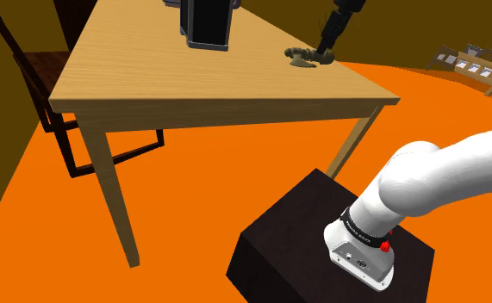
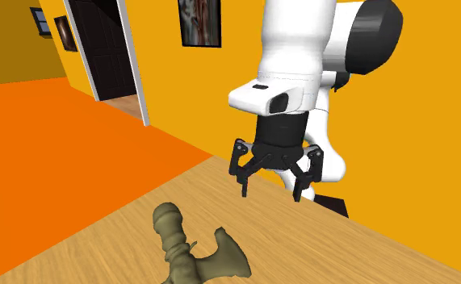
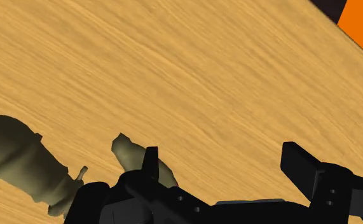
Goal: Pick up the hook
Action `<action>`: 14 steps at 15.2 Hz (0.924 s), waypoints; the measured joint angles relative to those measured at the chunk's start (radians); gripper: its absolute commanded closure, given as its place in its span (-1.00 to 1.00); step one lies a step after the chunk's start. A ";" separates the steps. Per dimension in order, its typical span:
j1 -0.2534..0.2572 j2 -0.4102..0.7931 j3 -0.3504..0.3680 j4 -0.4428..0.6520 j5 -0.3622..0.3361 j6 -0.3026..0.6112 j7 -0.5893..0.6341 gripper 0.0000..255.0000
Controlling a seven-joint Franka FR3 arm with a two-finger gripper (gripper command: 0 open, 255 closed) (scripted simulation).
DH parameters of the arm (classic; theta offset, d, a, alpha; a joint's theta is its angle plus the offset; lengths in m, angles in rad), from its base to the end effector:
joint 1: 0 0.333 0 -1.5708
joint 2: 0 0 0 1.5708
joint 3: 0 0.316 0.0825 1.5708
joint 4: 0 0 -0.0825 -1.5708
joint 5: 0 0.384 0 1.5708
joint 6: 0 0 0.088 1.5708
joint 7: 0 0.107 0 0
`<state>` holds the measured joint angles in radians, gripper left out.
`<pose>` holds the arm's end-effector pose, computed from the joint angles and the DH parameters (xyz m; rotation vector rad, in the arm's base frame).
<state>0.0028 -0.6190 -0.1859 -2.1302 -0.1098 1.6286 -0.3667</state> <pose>0.3540 -0.0983 0.6421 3.0897 0.3287 0.1628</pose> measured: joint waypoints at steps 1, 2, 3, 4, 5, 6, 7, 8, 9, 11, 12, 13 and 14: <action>0.006 0.041 -0.028 0.041 0.003 -0.014 -0.044 -1.00; 0.011 0.086 -0.058 0.090 0.007 -0.033 -0.090 -1.00; 0.016 0.124 -0.085 0.114 0.013 -0.034 -0.134 -1.00; 0.021 0.168 -0.114 0.154 0.020 -0.047 -0.180 -1.00; 0.025 0.217 -0.146 0.200 0.029 -0.059 -0.232 -1.00; 0.028 0.263 -0.174 0.241 0.041 -0.072 -0.280 -1.00; 0.031 0.312 -0.199 0.290 0.054 -0.093 -0.327 -1.00; 0.032 0.366 -0.228 0.343 0.070 -0.112 -0.380 -1.00; 0.031 0.422 -0.253 0.398 0.090 -0.134 -0.430 -1.00; 0.022 0.538 -0.297 0.510 0.134 -0.180 -0.529 -1.00; 0.009 0.607 -0.321 0.578 0.162 -0.207 -0.586 -1.00; 0.000 0.647 -0.330 0.619 0.178 -0.227 -0.620 -1.00; -0.005 0.669 -0.334 0.637 0.187 -0.233 -0.638 -1.00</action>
<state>-0.0022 0.0501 -0.5201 -1.4928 0.0776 1.3955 -1.0045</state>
